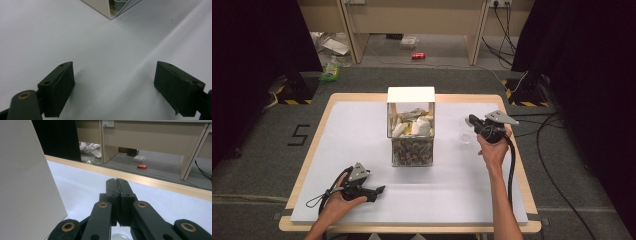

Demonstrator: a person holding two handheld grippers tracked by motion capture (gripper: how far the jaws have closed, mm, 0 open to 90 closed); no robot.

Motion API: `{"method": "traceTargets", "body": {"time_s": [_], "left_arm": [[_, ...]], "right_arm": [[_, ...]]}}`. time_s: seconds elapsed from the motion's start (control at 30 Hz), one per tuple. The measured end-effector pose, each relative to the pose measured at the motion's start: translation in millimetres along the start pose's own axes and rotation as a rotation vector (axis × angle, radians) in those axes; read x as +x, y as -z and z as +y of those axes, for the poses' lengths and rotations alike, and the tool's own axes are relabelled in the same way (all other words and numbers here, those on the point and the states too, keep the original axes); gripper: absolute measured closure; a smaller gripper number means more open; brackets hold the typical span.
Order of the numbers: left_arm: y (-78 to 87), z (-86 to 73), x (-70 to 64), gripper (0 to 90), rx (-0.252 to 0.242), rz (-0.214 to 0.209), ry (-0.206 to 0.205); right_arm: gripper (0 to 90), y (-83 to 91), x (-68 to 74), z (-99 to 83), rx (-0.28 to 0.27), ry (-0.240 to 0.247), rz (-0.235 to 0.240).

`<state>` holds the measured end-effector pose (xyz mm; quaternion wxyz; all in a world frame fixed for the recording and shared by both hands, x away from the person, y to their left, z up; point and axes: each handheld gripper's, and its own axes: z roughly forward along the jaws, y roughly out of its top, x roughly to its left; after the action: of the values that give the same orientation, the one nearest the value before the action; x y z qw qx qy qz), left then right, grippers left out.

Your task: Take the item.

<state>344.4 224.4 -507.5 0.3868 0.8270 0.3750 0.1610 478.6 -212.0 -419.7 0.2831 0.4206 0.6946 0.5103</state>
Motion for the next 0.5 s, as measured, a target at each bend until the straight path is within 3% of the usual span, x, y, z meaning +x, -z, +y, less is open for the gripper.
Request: {"method": "traceTargets", "body": {"time_s": [0.5], "left_arm": [[0.0, 0.0, 0.0, 15.7, 0.000, 0.000, 0.000]], "right_arm": [[87.6, -7.4, -0.9, -8.6, 0.035, -0.004, -0.004]]}}
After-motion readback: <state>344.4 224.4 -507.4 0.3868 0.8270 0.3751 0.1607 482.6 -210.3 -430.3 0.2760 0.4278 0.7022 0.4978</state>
